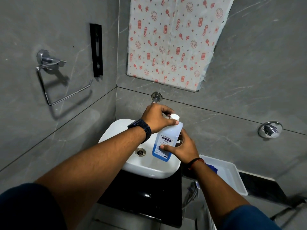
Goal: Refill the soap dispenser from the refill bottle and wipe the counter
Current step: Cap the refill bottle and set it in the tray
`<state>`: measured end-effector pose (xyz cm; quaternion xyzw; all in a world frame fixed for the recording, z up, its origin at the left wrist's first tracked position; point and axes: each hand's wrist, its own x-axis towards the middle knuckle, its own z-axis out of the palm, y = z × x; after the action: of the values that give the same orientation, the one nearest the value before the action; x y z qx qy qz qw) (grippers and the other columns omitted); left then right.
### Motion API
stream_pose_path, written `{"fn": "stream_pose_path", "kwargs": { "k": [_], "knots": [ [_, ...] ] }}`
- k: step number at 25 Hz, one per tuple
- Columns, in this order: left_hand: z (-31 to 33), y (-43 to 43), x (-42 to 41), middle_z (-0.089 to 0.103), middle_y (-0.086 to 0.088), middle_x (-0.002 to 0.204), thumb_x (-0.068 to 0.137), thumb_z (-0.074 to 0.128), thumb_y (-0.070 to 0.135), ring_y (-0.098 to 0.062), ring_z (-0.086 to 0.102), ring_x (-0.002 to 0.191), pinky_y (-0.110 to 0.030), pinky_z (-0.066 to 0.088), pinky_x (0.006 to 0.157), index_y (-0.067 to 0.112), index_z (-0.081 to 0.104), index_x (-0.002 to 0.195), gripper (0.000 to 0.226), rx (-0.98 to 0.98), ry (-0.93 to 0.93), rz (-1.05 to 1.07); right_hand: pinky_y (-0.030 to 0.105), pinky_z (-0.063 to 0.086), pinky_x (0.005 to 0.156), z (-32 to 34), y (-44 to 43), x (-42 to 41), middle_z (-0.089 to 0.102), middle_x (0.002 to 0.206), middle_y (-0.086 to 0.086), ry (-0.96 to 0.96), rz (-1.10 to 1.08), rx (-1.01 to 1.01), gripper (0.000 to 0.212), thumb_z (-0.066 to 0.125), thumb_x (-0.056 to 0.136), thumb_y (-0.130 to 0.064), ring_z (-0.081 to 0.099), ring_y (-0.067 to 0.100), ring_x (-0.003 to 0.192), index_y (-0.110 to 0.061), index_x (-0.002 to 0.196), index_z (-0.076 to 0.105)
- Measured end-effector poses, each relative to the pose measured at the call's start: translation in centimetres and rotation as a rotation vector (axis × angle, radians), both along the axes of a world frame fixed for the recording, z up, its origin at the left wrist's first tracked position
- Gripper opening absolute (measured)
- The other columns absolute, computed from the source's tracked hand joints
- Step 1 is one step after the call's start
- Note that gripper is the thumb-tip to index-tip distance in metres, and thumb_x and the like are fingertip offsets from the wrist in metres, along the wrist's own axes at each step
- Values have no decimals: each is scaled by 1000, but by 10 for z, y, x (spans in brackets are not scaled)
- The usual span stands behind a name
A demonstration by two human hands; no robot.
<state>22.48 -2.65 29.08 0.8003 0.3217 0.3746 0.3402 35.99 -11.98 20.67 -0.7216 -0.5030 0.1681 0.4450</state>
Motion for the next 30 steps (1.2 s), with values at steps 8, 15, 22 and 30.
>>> {"fn": "stream_pose_path", "kwargs": {
  "k": [8,15,22,30],
  "knots": [
    [2,-6,-3,67,10,71,48,82,59,-7,62,68,-25,52,60,24,68,77,48,2,71,132,27,57,75,1,-1,0,65,99,-15,-56,17,-28,83,85,43,-63,64,8,90,-40,112,47],
    [3,5,-9,62,15,84,66,80,42,0,54,78,-17,38,64,21,74,83,27,63,107,-90,35,59,77,5,-3,2,69,99,-10,-30,51,-21,78,89,42,-55,65,7,90,-41,108,52],
    [-4,17,-13,58,21,82,73,76,36,1,54,76,-24,42,71,21,73,89,22,61,179,-227,25,57,74,4,-5,1,67,100,-15,-24,140,-43,67,90,44,-51,62,6,93,-54,99,51],
    [-31,20,-6,63,12,116,39,92,38,1,56,103,-23,49,84,27,56,123,92,-186,53,-317,26,58,75,18,-7,21,68,113,-1,207,147,-27,76,93,52,-25,67,12,95,-32,119,57]
  ]
}}
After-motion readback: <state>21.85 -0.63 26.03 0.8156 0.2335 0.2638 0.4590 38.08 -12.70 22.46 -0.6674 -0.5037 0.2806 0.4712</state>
